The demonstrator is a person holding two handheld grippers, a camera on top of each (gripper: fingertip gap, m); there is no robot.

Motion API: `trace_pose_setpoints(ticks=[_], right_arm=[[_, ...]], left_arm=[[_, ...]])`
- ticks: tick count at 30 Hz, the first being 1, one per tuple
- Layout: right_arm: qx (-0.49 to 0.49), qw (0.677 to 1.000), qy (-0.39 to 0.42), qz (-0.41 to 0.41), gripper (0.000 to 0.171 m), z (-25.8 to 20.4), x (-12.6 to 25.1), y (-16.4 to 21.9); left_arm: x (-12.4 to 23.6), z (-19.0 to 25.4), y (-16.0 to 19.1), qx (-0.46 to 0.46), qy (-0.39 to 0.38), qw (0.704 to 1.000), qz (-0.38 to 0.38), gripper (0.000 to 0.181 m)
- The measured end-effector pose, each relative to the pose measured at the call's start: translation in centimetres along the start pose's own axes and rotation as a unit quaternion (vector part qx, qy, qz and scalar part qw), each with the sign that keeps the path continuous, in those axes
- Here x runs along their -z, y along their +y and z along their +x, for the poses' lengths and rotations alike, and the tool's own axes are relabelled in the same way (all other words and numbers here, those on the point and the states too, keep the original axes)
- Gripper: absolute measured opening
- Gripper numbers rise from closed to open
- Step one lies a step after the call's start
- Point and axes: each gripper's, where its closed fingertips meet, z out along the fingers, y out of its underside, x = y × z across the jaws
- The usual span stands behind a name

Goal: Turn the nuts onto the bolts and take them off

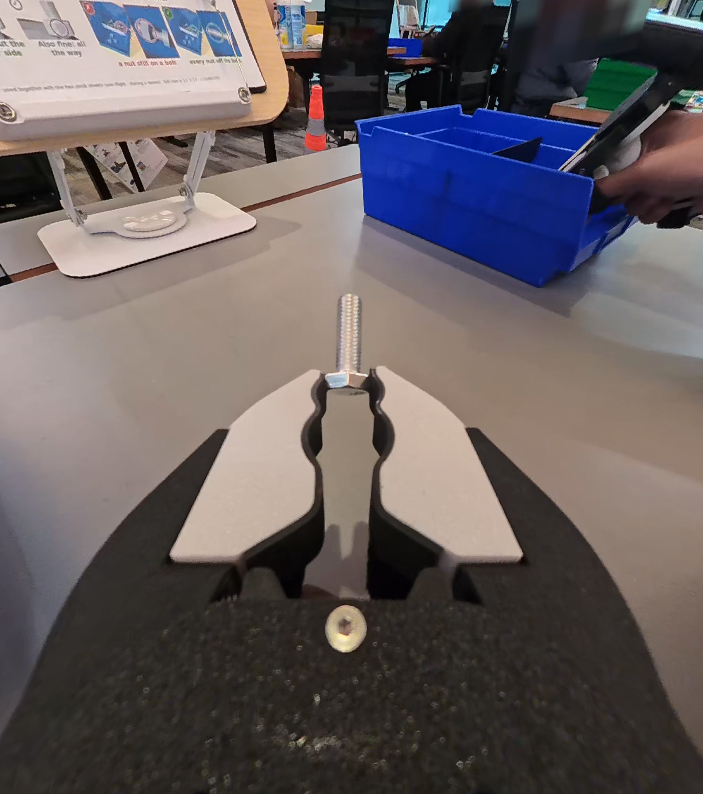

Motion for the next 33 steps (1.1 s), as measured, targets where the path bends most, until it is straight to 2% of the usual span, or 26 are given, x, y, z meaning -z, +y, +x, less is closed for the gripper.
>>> trace_pose_setpoints(ticks=[13,15,16,18,20,21,24,27,29,33], right_arm=[[0.016,0.998,0.03,-0.059,0.018,0.6,-0.8,1.4],[0.011,0.997,0.055,-0.044,0.034,1.2,-0.3,1.2],[0.01,0.997,0.067,-0.025,0.034,1.1,0.7,0.8],[0.024,0.995,0.073,0.067,0.033,-0.7,4.0,-1.8],[0.072,0.976,0.021,0.206,0.031,-6.1,8.6,-5.3],[0.103,0.955,-0.038,0.277,0.031,-10.1,10.7,-6.5],[0.12,0.88,-0.195,0.416,0.025,-20.2,14.9,-6.6],[0.053,0.86,-0.312,0.401,0.038,-25.4,13.4,-4.4],[0.033,0.845,-0.371,0.383,0.037,-27.5,13.0,-3.7],[0.032,0.789,-0.499,0.357,0.038,-32.2,14.9,-4.3]], left_arm=[[-0.2,0.4,0.2,-0.007,0.011,1.0,-0.009,0.018],[-0.1,0.4,0.2,-0.006,0.011,1.0,-0.007,0.018],[-0.1,0.4,0.2,-0.005,0.014,1.0,-0.006,0.018],[0.0,0.6,0.1,-0.003,0.023,1.0,-0.003,0.018],[0.2,1.0,-0.1,-0.008,0.039,0.999,0.005,0.018],[0.2,1.0,-0.1,-0.008,0.04,0.999,0.006,0.018],[0.2,1.2,-0.1,-0.015,0.042,0.999,0.005,0.018],[0.2,1.6,0.0,-0.029,0.047,0.998,0.005,0.018],[0.2,2.0,-0.1,-0.035,0.057,0.998,0.007,0.018],[0.5,4.6,-1.8,-0.034,0.183,0.982,0.019,0.018]])
